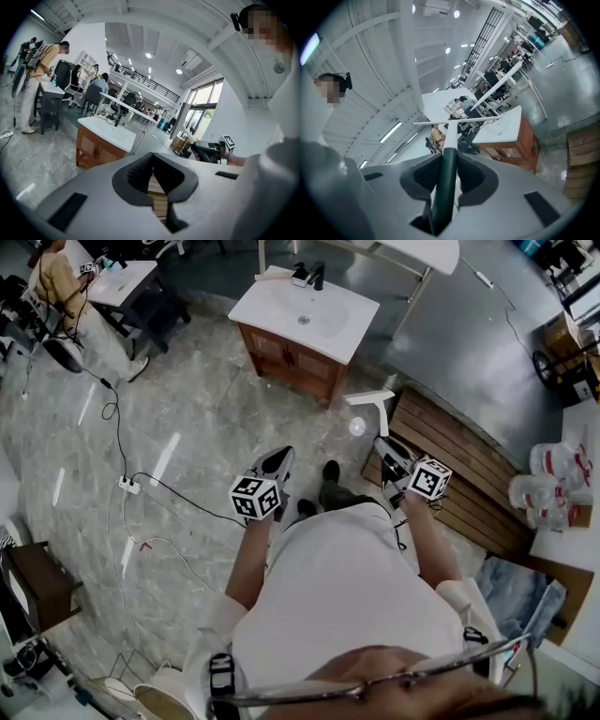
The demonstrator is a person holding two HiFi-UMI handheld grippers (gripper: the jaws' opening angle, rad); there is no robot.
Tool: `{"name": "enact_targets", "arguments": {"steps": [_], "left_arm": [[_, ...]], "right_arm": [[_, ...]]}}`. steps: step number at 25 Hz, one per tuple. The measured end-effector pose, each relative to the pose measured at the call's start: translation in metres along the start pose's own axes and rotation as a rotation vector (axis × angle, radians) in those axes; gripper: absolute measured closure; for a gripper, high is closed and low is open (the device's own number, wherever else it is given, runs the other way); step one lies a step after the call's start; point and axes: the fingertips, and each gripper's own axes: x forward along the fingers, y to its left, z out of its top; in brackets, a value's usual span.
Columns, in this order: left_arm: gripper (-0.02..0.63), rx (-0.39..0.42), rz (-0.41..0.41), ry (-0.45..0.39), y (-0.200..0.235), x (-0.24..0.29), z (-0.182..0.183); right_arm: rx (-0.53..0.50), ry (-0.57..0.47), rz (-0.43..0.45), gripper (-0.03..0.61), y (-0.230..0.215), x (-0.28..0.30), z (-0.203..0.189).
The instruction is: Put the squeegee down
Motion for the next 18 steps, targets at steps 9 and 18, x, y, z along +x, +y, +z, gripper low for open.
{"name": "enact_targets", "arguments": {"steps": [9, 18], "left_arm": [[0.609, -0.005, 0.029, 0.001, 0.024, 0.023, 0.018], [0.609, -0.012, 0.064, 0.016, 0.046, 0.068, 0.041]], "right_arm": [[0.006, 0.026, 0.019, 0.477, -0.019, 0.036, 0.016], [0.032, 0.049, 0.025, 0.477, -0.060, 0.076, 0.050]]}}
